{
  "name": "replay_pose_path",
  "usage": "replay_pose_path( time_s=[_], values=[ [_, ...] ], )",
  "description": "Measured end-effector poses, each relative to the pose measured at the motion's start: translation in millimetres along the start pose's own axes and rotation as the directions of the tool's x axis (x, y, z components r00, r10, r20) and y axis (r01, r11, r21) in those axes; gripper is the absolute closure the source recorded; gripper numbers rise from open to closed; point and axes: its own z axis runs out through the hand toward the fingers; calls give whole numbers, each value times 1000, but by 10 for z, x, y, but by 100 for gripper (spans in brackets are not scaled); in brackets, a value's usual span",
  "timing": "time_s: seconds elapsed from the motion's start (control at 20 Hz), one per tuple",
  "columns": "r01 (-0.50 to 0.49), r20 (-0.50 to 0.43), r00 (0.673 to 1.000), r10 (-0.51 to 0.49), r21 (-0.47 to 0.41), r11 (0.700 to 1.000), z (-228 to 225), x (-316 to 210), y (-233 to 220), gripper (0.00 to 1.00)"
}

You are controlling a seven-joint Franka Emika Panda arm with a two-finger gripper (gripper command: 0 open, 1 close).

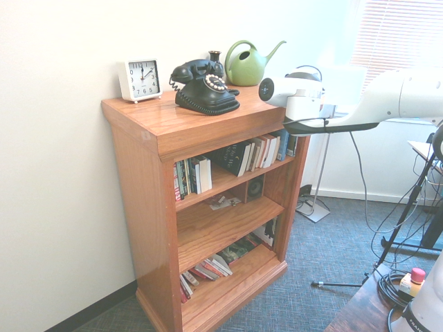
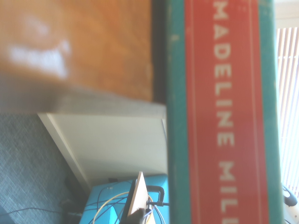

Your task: Organize the shelf

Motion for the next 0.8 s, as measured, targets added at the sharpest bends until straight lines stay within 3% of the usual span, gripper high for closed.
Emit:
replay_pose_path(
  time_s=[0.2, 0.25, 0.8],
  values=[
    [-3, 4, 1000, 3, -6, 1000, 54, 72, 6, 0],
    [-3, 5, 1000, 3, -9, 1000, 74, 88, 2, 100],
    [10, 5, 1000, -10, -19, 1000, 133, 131, -83, 100]
  ],
)
